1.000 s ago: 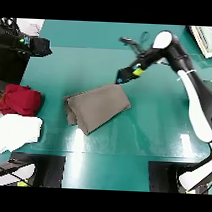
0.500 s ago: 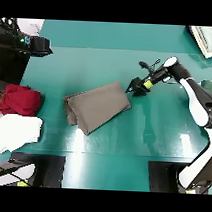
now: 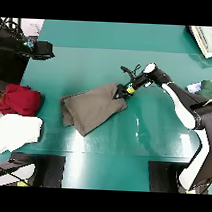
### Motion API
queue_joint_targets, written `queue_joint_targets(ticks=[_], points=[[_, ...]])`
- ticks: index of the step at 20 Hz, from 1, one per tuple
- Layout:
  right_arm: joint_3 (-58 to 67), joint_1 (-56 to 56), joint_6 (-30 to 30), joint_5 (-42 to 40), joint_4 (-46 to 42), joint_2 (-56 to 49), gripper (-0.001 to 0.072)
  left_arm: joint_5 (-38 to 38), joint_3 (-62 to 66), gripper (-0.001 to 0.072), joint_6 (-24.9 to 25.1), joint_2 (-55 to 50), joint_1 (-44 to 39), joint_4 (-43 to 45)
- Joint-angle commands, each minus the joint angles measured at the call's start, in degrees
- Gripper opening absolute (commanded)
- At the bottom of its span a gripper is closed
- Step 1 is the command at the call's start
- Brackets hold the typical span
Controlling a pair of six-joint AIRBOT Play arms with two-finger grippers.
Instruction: Fold the shirts.
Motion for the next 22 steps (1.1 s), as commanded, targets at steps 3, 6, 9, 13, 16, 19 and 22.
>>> queue_joint_targets(ticks=[3, 6, 9, 13, 16, 19, 22], points=[[-0.2, -2.5, -0.5, -3.9, 1.7, 5.8, 0.0018, -0.1, -0.3, 0.0025, 0.5, 0.0, -2.9, -3.5], [-6.2, -12.1, 3.5, -10.2, 1.7, 16.0, 0.0019, 0.9, -0.3, 0.0025, 1.3, 0.0, -7.8, -3.6], [-11.4, -25.0, 3.6, -13.1, 0.1, 26.5, 0.0018, 5.0, -0.3, 0.0025, 1.3, 0.0, -12.4, -3.5], [-12.3, -41.0, 4.0, -15.1, -5.6, 33.9, 0.0018, 12.3, -0.3, 0.0025, 1.2, 0.0, -17.0, -3.6], [-12.3, -49.3, 4.0, -17.4, -5.8, 34.8, 0.0018, 15.4, -0.3, 0.0026, 1.2, 0.0, -19.4, -3.6], [-11.9, -54.1, 4.0, -19.8, -5.7, 33.0, 0.0017, 15.2, -0.3, 0.0026, 0.8, 0.0, -20.2, -4.0], [-7.9, -56.0, 4.0, -19.8, -5.2, 30.5, 0.0017, 15.1, -0.3, 0.0025, 0.8, 0.0, -20.3, -4.0]])
